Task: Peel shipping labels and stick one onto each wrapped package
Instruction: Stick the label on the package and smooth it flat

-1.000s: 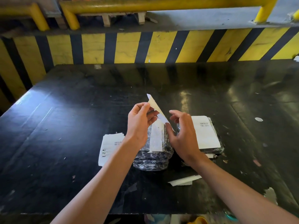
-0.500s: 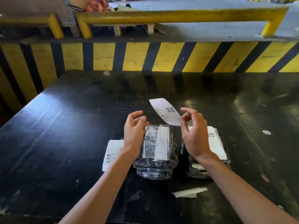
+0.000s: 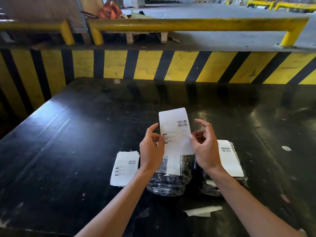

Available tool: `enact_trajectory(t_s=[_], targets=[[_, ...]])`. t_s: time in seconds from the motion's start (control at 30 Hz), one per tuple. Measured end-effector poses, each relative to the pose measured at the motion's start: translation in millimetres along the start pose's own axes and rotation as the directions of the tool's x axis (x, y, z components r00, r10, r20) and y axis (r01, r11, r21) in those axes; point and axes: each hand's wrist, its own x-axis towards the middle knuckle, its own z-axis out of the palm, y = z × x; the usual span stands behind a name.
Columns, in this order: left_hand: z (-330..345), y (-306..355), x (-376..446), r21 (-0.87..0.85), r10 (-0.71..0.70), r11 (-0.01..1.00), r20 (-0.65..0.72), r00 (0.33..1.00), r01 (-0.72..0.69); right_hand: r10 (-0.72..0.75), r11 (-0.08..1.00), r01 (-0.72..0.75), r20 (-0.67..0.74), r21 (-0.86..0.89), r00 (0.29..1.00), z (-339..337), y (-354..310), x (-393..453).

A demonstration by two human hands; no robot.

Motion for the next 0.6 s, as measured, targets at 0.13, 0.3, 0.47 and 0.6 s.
enact_trajectory(t_s=[0.13, 0.3, 0.47, 0.6], targets=[[-6, -1, 1, 0.183, 0.058, 0.981, 0.060, 0.996, -0.068, 0.125, 0.990, -0.119, 0.068, -0.076, 0.990, 5, 9, 0], [-10, -7, 2, 0.407, -0.029, 0.912, 0.170, 0.985, -0.044, 0.306, 0.947, -0.280, 0.176, -0.158, 0.935, 13, 23, -3], [-13, -22, -2, 0.516, -0.133, 0.857, 0.204, 0.970, 0.009, 0.386, 0.918, -0.347, 0.233, -0.191, 0.893, 16, 30, -7], [-13, -25, -4, 0.537, -0.150, 0.844, 0.216, 0.965, 0.011, 0.408, 0.910, -0.368, 0.251, -0.190, 0.878, 21, 35, -12]])
